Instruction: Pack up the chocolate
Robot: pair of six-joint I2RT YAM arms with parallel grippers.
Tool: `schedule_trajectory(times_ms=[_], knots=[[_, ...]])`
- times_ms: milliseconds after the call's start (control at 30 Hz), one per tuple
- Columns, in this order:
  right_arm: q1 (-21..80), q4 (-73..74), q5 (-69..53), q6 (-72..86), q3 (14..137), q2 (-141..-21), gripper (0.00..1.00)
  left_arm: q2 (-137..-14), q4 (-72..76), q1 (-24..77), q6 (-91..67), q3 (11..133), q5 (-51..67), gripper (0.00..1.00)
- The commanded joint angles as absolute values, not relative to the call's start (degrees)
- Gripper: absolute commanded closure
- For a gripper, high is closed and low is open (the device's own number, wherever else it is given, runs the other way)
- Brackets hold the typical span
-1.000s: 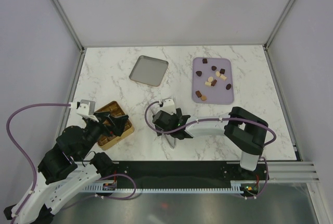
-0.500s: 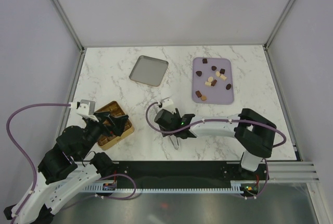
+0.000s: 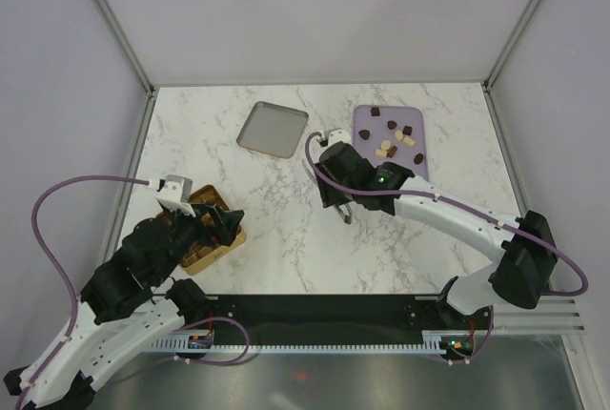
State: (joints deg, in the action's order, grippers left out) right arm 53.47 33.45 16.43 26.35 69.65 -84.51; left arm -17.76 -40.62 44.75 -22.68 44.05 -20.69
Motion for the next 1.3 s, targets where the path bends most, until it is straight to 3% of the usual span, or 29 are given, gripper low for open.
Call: schedule_trajectory(times_ms=[0, 200, 300, 433, 1267], knots=[[48.4, 39.6, 15.7, 22.2, 73.5, -81.7, 0.43, -21.6, -39.6, 44.7, -22.8, 44.2, -18.4, 0.0], [38.9, 41.5, 14.8, 20.7, 72.9, -80.2, 0.46, -27.5, -39.6, 44.8, -21.9, 44.6, -13.4, 0.0], [35.1, 41.6, 13.0, 19.1, 72.3, -80.7, 0.52, -27.5, -39.4, 44.7, -21.9, 44.6, -13.1, 0.0], [32.1, 41.2, 12.1, 17.3, 71.3, -81.1, 0.52, -26.3, -39.4, 44.8, -21.9, 44.5, -13.4, 0.0], [27.9, 34.8, 5.2, 14.1, 61.2, -83.2, 0.55, -22.8, -39.2, 44.7, -22.1, 44.1, -15.3, 0.0]])
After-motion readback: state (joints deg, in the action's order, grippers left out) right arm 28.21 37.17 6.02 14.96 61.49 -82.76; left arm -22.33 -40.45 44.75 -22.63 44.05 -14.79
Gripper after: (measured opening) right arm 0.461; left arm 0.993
